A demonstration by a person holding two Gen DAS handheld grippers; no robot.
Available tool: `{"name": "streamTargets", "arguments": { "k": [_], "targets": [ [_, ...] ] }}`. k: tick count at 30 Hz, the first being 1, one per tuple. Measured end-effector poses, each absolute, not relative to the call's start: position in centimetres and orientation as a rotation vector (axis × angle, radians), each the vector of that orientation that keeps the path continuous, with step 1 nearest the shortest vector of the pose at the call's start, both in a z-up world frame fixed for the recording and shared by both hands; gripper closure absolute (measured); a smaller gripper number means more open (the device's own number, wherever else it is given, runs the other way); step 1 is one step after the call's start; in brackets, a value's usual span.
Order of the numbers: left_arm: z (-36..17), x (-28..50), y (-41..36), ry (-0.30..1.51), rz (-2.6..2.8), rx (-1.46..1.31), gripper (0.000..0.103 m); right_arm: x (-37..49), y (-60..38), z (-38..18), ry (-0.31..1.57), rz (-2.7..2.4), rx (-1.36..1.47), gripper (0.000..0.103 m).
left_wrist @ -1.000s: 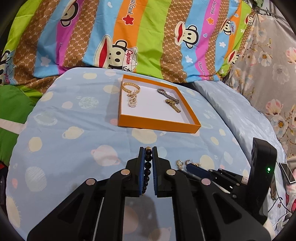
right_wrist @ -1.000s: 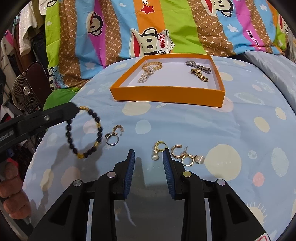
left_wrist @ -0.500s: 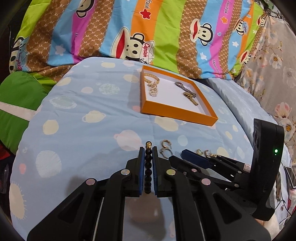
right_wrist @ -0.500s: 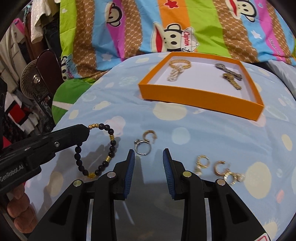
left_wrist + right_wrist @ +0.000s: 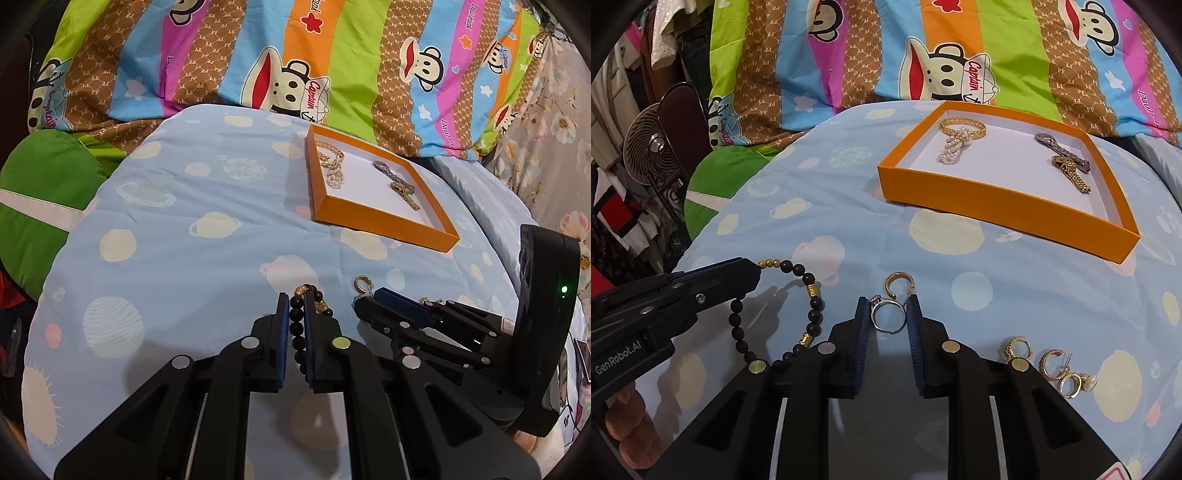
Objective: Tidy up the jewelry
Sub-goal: 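Grasp a gold hoop earring with the right tool, then release the hoop earring in the orange box while the left tool releases the bracelet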
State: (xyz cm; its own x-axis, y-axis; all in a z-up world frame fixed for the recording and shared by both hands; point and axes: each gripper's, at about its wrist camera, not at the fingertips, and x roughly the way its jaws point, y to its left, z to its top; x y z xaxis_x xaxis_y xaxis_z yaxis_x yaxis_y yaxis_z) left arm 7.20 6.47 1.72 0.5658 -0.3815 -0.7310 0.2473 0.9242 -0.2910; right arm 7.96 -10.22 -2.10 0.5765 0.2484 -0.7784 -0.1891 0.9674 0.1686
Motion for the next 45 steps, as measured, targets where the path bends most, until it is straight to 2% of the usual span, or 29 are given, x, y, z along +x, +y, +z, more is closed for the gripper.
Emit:
{"name": "streamTargets", "arguments": {
  "k": [14, 25, 32, 36, 45],
  "targets": [
    [3.6, 6.8, 5.1, 0.865, -0.424, -0.152, 0.096, 6.0, -13.0, 0.2, 0.851, 0.221, 0.122, 0.084],
    [8.8, 8.6, 1.7, 0.705, -0.486, -0.075, 0.096, 7.7, -20.0, 4.5, 0.73, 0.084, 0.158, 0.084],
    [11.7, 12.6, -1.6, 0.627, -0.527, -0.075, 0.096, 11.5, -22.6, 4.4, 0.722, 0.052, 0.18, 0.084],
    [11.0, 15.5, -4.0, 0.635, -0.558, -0.09, 0.096, 13.8, -23.4, 3.1, 0.754, 0.047, 0.195, 0.084],
    [4.5, 21.1, -5.8, 0.809, -0.515, -0.138, 0.096, 16.9, -23.8, 0.1, 0.823, 0.025, 0.188, 0.084]
  ]
}}
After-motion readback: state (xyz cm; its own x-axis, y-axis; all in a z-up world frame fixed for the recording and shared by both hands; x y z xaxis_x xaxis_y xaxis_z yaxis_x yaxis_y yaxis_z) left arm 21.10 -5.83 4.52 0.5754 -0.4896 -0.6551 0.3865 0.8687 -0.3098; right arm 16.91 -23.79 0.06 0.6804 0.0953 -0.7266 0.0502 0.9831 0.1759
